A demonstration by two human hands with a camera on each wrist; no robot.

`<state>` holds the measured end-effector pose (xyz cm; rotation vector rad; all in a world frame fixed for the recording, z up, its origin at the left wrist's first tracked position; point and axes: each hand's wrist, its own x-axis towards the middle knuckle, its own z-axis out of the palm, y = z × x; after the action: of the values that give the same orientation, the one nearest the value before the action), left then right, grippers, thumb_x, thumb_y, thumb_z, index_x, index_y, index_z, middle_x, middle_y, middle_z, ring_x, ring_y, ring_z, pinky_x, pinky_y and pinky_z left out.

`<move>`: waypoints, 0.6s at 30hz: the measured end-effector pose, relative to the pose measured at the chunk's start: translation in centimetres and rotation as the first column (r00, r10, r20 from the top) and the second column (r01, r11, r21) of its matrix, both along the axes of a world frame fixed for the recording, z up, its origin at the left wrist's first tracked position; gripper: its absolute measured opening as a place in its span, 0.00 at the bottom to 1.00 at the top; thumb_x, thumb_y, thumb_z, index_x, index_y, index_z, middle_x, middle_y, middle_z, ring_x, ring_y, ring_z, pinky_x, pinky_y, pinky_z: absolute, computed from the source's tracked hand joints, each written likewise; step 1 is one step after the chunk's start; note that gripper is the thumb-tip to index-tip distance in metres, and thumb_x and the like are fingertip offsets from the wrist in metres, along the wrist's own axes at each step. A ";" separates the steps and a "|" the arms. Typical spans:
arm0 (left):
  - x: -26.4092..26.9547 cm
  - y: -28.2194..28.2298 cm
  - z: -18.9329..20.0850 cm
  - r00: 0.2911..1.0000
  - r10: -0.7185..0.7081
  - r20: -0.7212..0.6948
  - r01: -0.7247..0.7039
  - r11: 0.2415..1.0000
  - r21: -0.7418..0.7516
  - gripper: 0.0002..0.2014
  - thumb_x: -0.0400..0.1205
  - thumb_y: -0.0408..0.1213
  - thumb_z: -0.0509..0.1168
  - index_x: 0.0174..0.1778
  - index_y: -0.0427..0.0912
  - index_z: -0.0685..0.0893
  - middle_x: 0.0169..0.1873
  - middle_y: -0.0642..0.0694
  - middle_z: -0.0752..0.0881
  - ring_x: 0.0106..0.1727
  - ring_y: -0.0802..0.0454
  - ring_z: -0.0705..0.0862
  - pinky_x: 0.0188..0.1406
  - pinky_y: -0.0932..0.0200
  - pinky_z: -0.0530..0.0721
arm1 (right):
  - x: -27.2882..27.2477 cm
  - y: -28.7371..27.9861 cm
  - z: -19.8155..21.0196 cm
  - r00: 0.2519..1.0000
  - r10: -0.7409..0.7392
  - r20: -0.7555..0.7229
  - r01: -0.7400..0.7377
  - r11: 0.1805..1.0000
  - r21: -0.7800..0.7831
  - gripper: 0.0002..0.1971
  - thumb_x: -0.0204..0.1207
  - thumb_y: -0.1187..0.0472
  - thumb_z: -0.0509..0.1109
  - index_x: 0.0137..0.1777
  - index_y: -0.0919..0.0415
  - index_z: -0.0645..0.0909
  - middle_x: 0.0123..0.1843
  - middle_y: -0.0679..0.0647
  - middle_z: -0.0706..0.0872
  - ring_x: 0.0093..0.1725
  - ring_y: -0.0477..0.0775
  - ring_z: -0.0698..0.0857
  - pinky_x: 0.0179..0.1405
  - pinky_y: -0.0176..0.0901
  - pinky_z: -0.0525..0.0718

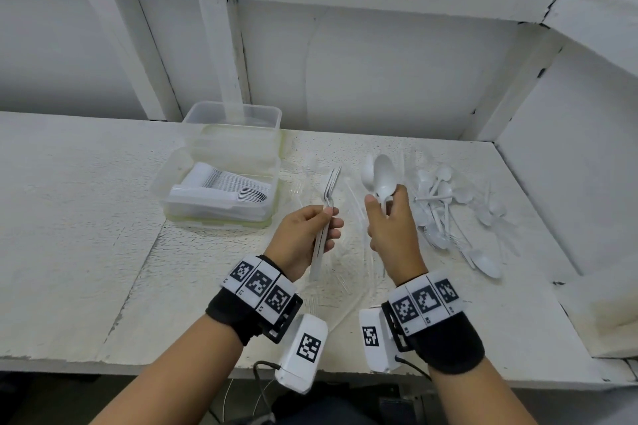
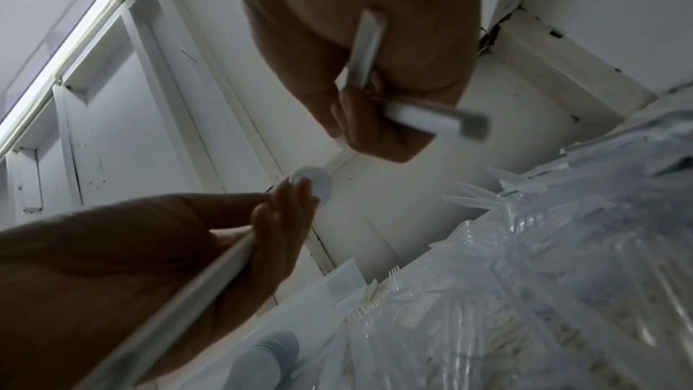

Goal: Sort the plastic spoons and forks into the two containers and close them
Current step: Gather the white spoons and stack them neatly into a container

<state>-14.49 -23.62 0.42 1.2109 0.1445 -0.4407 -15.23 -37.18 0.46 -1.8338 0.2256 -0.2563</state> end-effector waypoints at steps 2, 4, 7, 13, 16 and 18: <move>0.1 -0.2 0.0 0.999 0.027 -0.019 -0.028 0.998 -0.059 0.07 0.84 0.34 0.60 0.47 0.36 0.81 0.39 0.43 0.88 0.34 0.56 0.88 0.33 0.66 0.86 | -0.2 0.1 -0.4 1.000 0.004 0.029 -0.002 0.998 -0.064 0.05 0.80 0.56 0.65 0.51 0.53 0.72 0.33 0.46 0.73 0.32 0.46 0.73 0.31 0.41 0.73; 0.1 -0.4 0.0 0.999 0.024 -0.030 -0.027 0.994 -0.102 0.06 0.84 0.33 0.60 0.49 0.34 0.81 0.44 0.39 0.89 0.41 0.52 0.90 0.37 0.62 0.88 | -0.4 0.3 -0.5 0.998 0.036 0.052 -0.032 0.996 -0.079 0.04 0.79 0.56 0.68 0.51 0.52 0.77 0.33 0.46 0.76 0.32 0.44 0.75 0.33 0.38 0.74; -0.1 -0.5 0.1 0.999 0.010 -0.041 -0.015 0.990 -0.141 0.05 0.83 0.31 0.62 0.46 0.34 0.80 0.43 0.41 0.90 0.43 0.52 0.90 0.38 0.60 0.89 | -0.6 1.0 -0.5 0.996 0.055 0.070 -0.050 0.996 -0.074 0.05 0.78 0.56 0.69 0.41 0.51 0.78 0.29 0.46 0.77 0.29 0.45 0.76 0.31 0.36 0.76; 0.2 -0.2 0.4 0.998 0.051 -0.029 -0.054 0.991 -0.124 0.09 0.82 0.31 0.63 0.36 0.38 0.78 0.34 0.40 0.87 0.32 0.54 0.88 0.31 0.62 0.87 | -0.3 2.4 -0.4 0.996 0.027 0.086 -0.010 0.983 -0.185 0.20 0.80 0.52 0.65 0.30 0.63 0.72 0.29 0.54 0.78 0.31 0.51 0.79 0.34 0.49 0.81; 0.3 0.3 0.7 1.000 0.021 -0.008 -0.021 0.996 -0.085 0.09 0.83 0.32 0.62 0.37 0.38 0.82 0.31 0.43 0.88 0.29 0.55 0.87 0.29 0.64 0.85 | -0.2 3.0 -0.2 0.997 0.048 0.065 -0.032 0.975 -0.220 0.22 0.81 0.52 0.64 0.26 0.56 0.65 0.29 0.49 0.71 0.29 0.44 0.70 0.30 0.35 0.70; 0.4 0.7 0.8 1.000 -0.026 -0.005 0.026 0.996 -0.088 0.16 0.84 0.31 0.60 0.29 0.41 0.83 0.29 0.45 0.88 0.30 0.55 0.88 0.30 0.63 0.86 | 0.1 3.1 -0.2 0.998 0.055 0.030 -0.048 0.981 -0.187 0.22 0.80 0.52 0.65 0.26 0.57 0.66 0.35 0.50 0.72 0.33 0.44 0.73 0.33 0.28 0.72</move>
<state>-14.06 -22.91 1.26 1.1261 0.1139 -0.4691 -15.12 -34.11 0.24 -2.0154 0.1331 -0.2810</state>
